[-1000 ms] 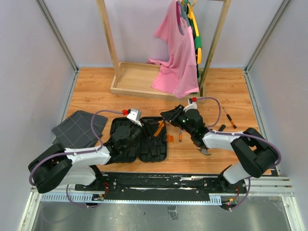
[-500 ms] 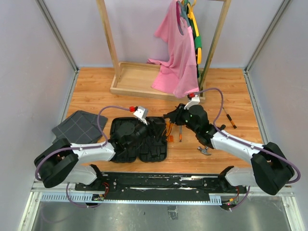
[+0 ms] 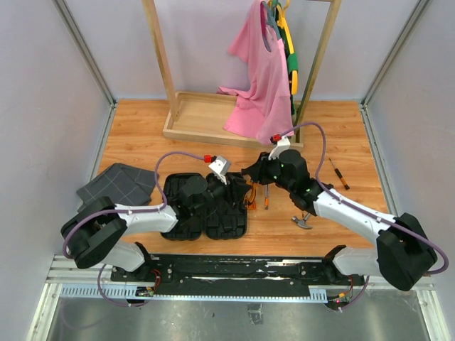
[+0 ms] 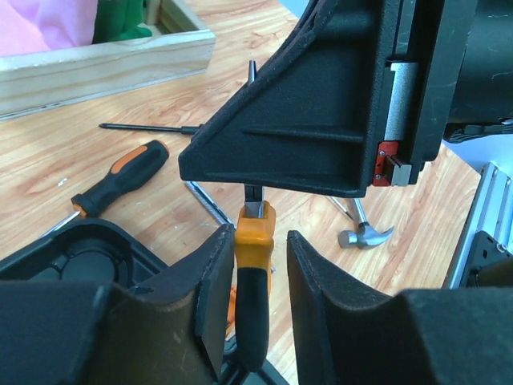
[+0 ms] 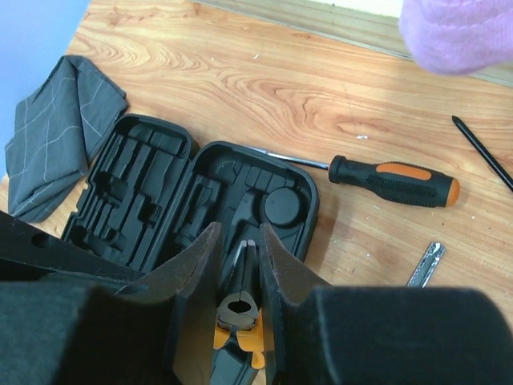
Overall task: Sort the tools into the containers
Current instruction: Pick up the pliers at the center of the board.
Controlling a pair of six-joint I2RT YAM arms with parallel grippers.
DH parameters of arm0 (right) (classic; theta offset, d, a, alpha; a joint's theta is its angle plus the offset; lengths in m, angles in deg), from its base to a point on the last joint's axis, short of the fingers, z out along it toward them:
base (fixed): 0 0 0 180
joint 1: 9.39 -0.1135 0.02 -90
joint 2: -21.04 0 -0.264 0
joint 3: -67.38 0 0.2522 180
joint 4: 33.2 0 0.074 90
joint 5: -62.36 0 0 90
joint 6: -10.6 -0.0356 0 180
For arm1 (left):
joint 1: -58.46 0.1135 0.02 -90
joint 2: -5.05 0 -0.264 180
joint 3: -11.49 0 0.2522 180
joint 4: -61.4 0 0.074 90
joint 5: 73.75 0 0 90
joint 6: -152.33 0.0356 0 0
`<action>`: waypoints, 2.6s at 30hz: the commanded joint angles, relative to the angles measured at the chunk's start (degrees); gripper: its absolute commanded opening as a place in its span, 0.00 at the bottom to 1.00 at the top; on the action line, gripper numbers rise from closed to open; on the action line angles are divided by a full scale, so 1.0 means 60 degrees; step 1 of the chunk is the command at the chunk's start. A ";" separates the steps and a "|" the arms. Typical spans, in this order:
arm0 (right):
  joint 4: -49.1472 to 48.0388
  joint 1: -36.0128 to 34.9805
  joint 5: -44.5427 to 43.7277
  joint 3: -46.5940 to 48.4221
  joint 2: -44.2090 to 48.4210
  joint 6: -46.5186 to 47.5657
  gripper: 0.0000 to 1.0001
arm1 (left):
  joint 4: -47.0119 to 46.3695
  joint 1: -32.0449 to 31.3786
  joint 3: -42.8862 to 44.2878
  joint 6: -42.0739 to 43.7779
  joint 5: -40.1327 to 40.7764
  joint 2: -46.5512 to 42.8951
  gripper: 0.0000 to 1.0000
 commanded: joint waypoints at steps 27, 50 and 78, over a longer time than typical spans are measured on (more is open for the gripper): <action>0.0213 0.0053 0.2396 0.0672 -0.0140 0.0690 0.01 | 0.0184 -0.0047 0.0393 0.0077 -0.0108 0.0101 0.32; -0.0134 0.0054 -0.1890 -0.1391 0.2356 0.0162 0.73 | 0.0548 -0.0025 0.0420 -0.0214 0.0655 -0.0047 0.00; -0.4660 -0.2525 0.0137 -0.1673 -0.0185 0.1625 0.90 | -0.0375 0.0202 -0.1797 -0.0989 0.3083 -0.3479 0.01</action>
